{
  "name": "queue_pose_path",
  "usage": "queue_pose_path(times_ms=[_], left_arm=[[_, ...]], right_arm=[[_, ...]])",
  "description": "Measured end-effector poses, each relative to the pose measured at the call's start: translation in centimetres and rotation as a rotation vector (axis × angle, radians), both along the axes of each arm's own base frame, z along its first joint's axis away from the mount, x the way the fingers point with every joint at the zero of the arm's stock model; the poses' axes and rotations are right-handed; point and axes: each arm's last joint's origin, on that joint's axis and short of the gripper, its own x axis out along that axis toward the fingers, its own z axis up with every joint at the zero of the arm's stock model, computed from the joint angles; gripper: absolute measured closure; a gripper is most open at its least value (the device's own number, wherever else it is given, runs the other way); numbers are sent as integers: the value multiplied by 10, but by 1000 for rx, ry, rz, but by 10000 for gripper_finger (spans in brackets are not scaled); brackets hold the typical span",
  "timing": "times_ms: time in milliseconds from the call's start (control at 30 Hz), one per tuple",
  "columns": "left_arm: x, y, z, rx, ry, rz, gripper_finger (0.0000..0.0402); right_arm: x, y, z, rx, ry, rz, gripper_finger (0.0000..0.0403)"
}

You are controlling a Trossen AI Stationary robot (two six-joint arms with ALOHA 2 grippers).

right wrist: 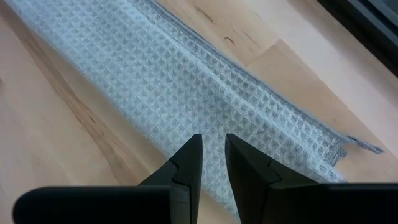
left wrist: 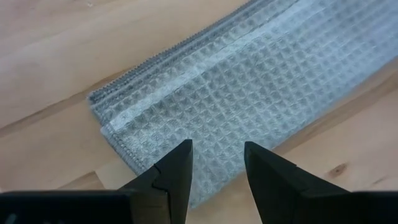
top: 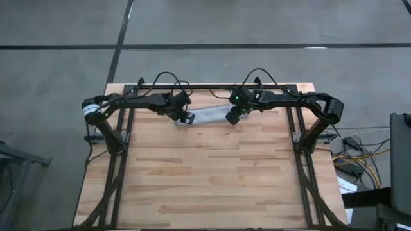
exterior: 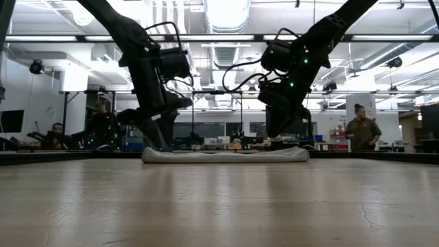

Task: Fold microfiber towels
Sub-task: Fold the gray on the table

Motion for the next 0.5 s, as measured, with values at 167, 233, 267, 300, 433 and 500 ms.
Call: queue_pose_path(times_ms=[167,233,267,300,433,500], left_arm=[[3,1,-13,-39,32,-9,252],[4,1,-17,-47,44,-10,252],[5,1,-19,-50,49,-10,252],[5,2,-21,-53,55,-10,252],[6,2,-25,-58,66,-10,252],[6,2,-25,-57,69,-9,252]], right_arm=[[-1,0,-1,2,4,0,335],[-1,0,-1,3,5,0,335],[-1,1,-2,3,6,0,335],[-1,1,-2,3,6,0,335],[-2,1,-3,4,8,0,335],[-2,1,-4,8,11,-4,335]])
